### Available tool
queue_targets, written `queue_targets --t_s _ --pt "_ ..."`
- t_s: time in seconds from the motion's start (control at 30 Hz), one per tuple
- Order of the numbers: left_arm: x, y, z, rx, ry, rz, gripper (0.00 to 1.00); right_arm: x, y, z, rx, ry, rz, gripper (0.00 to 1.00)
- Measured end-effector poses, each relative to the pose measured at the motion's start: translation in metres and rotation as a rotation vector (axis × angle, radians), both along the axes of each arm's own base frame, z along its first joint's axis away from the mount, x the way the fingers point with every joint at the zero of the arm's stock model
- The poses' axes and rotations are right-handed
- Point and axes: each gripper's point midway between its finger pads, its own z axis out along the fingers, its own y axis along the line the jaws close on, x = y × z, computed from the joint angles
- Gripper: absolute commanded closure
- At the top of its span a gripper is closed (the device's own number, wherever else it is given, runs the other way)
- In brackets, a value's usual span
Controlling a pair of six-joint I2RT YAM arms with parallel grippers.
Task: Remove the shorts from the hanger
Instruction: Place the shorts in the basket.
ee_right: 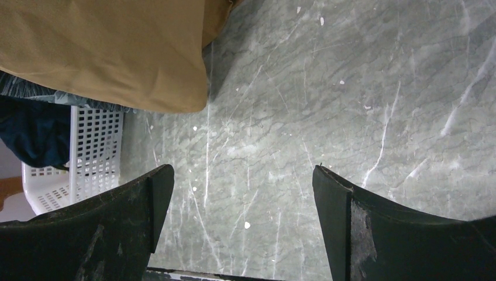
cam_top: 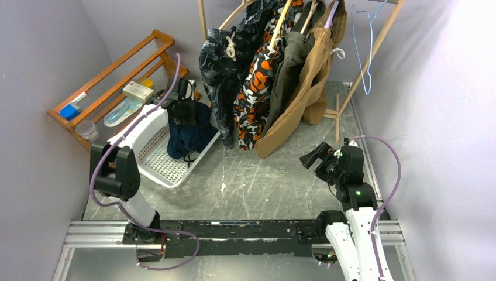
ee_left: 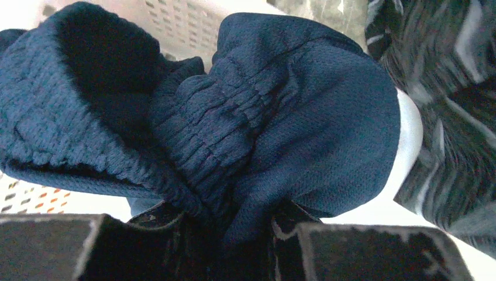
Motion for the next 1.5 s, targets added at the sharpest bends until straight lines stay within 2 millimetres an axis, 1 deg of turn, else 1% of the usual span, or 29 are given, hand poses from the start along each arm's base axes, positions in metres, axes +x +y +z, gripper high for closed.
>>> queue_targets --t_s 0.07,0.13,0.17,0.2,0.27,0.3,0.33,0.37,0.4,0.47,0.53,0.6,0.67,0.73,0.77,0.83,0.87,0.93,1.07,1.13,1.17,1.2,1.23,1.3,1.37,1.43,1.47,1.5 --pt "0.009 0.001 -0.006 -0.010 0.006 -0.005 0.91 0.000 0.000 0.000 0.000 -0.001 0.000 0.08" --pt "0.019 0.001 -0.019 -0.020 0.029 -0.004 0.76 0.000 0.000 0.000 0.000 -0.002 0.000 0.08" --pt "0.021 0.000 -0.027 -0.028 0.045 -0.009 0.73 0.000 0.000 0.001 0.000 -0.003 0.000 0.08" --pt "0.023 -0.003 -0.040 -0.040 0.070 -0.017 0.69 0.000 0.000 0.001 0.000 -0.006 0.000 0.08" --pt "0.019 -0.006 -0.063 -0.057 0.123 -0.027 0.54 -0.001 0.000 0.003 0.000 -0.013 0.000 0.08" --pt "0.015 -0.006 -0.071 -0.061 0.143 -0.027 0.46 -0.001 0.000 0.003 0.000 -0.016 0.000 0.08" --pt "0.011 -0.006 -0.077 -0.062 0.159 -0.026 0.36 -0.001 0.000 0.003 0.000 -0.017 0.000 0.08" --pt "0.007 -0.005 -0.078 -0.064 0.164 -0.025 0.31 -0.001 0.000 0.003 0.001 -0.017 0.000 0.08" --pt "0.004 -0.005 -0.077 -0.066 0.164 -0.023 0.29 -0.001 0.000 0.003 0.001 -0.017 0.000 0.08" --pt "0.001 -0.004 -0.065 -0.072 0.143 -0.020 0.25 -0.001 0.000 0.003 0.001 -0.016 0.001 0.08" --pt "0.001 -0.004 -0.043 -0.084 0.093 -0.018 0.20 -0.001 0.001 0.003 0.003 -0.014 0.003 0.08" --pt "0.001 -0.004 -0.013 -0.101 0.024 -0.019 0.16 -0.001 0.001 0.002 0.005 -0.007 0.007 0.08" --pt "0.002 -0.004 0.022 -0.123 -0.061 -0.022 0.17 0.000 0.002 0.000 0.007 0.001 0.010 0.08" --pt "-0.001 -0.003 0.050 -0.142 -0.131 -0.023 0.21 0.000 0.002 0.000 0.007 0.004 0.010 0.08" --pt "-0.003 -0.003 0.061 -0.150 -0.158 -0.023 0.24 0.000 0.002 0.000 0.007 0.005 0.010 0.08" --pt "-0.007 -0.002 0.072 -0.160 -0.195 -0.023 0.35 0.000 0.002 0.000 0.007 0.003 0.010 0.08" --pt "-0.010 -0.001 0.070 -0.162 -0.197 -0.022 0.39 0.000 0.002 0.000 0.007 0.004 0.011 0.08" --pt "-0.016 0.000 0.053 -0.155 -0.169 -0.020 0.44 -0.001 0.003 0.000 0.009 0.001 0.013 0.08" --pt "-0.027 -0.002 -0.020 -0.140 0.014 -0.024 0.58 -0.002 0.006 0.003 0.018 -0.010 0.030 0.07" --pt "-0.033 -0.004 -0.059 -0.133 0.114 -0.027 0.60 -0.003 0.011 0.007 0.026 -0.023 0.065 0.06" --pt "-0.035 -0.004 -0.074 -0.129 0.154 -0.027 0.60 -0.003 0.014 0.011 0.033 -0.033 0.087 0.05" --pt "-0.036 -0.005 -0.083 -0.127 0.176 -0.027 0.60 -0.003 0.017 0.016 0.039 -0.042 0.105 0.03" --pt "-0.036 -0.005 -0.088 -0.127 0.192 -0.030 0.59 -0.003 0.021 0.025 0.048 -0.062 0.132 0.02" --pt "-0.032 -0.007 -0.084 -0.136 0.181 -0.035 0.57 -0.002 0.027 0.044 0.062 -0.104 0.169 0.00" --pt "-0.028 -0.010 -0.071 -0.150 0.147 -0.043 0.51 0.001 0.030 0.070 0.068 -0.172 0.189 0.00" --pt "-0.027 -0.010 -0.054 -0.162 0.102 -0.047 0.48 0.004 0.031 0.096 0.071 -0.255 0.191 0.00" --pt "-0.026 -0.010 -0.041 -0.171 0.065 -0.049 0.45 0.004 0.031 0.109 0.073 -0.305 0.192 0.00" --pt "-0.026 -0.010 -0.029 -0.179 0.028 -0.051 0.41 0.003 0.032 0.118 0.074 -0.342 0.198 0.00"
